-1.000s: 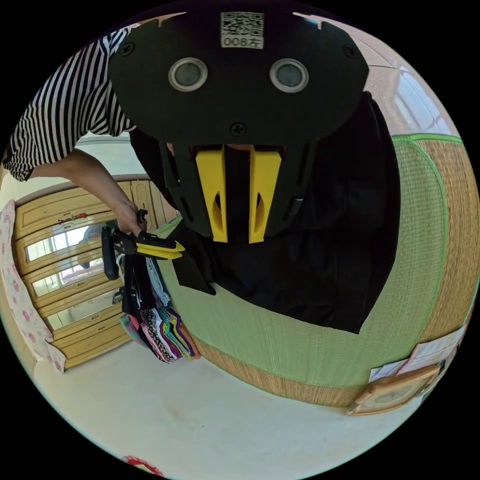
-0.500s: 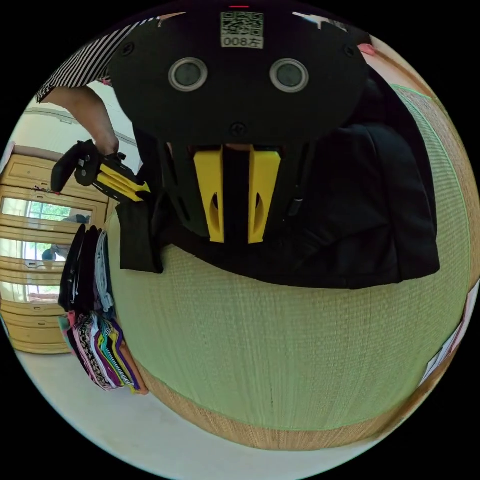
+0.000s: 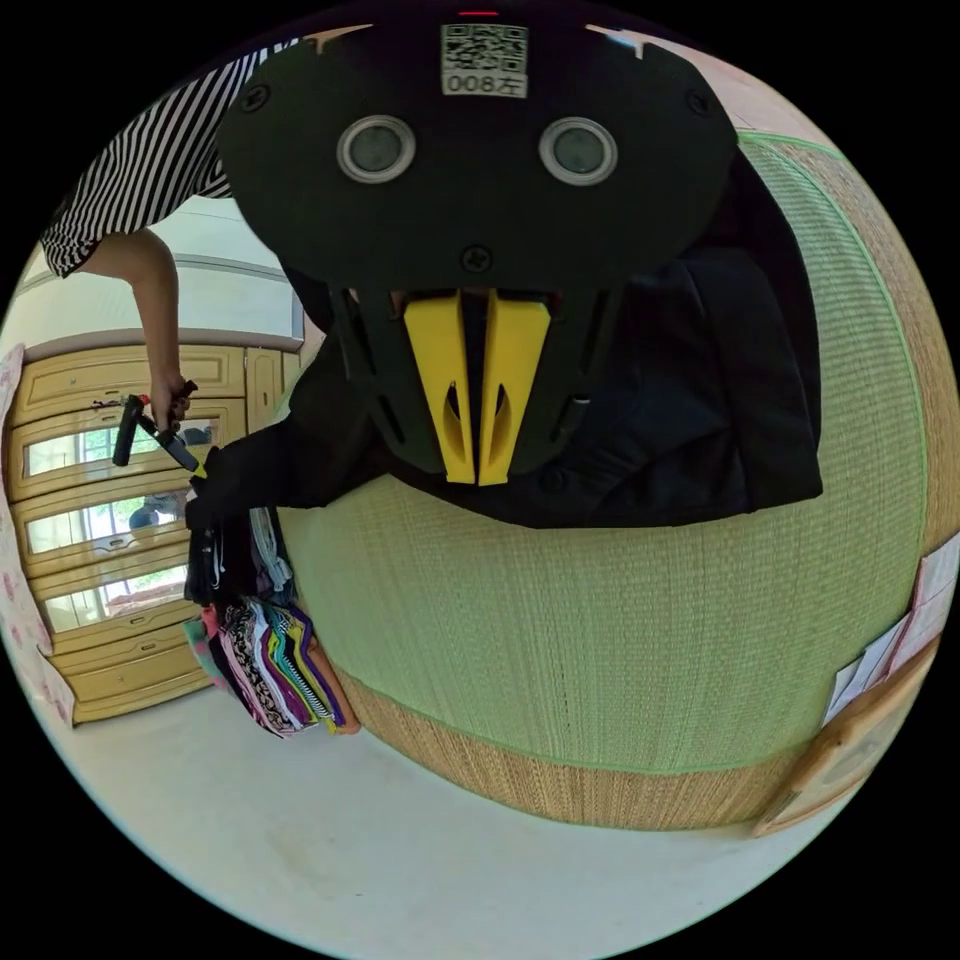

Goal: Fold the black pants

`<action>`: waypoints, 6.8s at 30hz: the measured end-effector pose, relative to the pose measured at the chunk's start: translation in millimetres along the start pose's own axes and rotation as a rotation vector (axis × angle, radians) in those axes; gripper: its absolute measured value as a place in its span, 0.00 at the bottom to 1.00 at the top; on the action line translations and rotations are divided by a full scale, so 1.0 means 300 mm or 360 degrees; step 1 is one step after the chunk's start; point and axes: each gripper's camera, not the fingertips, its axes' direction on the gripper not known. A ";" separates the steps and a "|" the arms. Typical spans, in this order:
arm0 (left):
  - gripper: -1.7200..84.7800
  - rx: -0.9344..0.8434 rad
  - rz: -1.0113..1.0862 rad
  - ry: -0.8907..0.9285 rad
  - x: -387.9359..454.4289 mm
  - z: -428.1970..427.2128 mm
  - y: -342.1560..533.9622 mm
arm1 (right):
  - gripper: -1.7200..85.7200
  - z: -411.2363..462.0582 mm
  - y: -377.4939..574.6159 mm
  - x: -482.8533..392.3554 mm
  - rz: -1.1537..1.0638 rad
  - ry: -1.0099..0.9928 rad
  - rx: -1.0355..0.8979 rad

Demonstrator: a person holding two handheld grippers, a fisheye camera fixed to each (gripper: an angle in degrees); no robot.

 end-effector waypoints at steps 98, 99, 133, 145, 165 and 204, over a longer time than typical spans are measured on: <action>0.08 0.0043 0.0463 -0.0287 0.641 0.028 -0.197 | 0.04 0.611 -0.251 0.501 -0.0196 -0.0624 -0.0231; 0.08 0.0011 0.0559 -0.0236 0.696 0.078 -0.245 | 0.05 0.606 -0.290 0.565 -0.0097 -0.0665 -0.0171; 0.13 0.0225 0.0349 0.0240 0.818 0.240 -0.681 | 0.07 0.776 0.003 -0.545 -0.1635 0.0098 -0.0002; 0.09 -0.0147 0.0927 -0.0278 1.091 0.502 -0.940 | 0.10 0.639 -0.039 -0.222 -0.1026 -0.0173 0.0016; 0.04 0.0341 -0.0054 0.0935 0.663 0.339 -1.060 | 0.15 0.717 -0.463 0.059 -0.0971 -0.0977 -0.0082; 0.06 -0.0395 0.0788 0.0373 1.611 0.962 -1.623 | 0.02 0.216 -0.533 1.290 0.0261 -0.0312 0.0257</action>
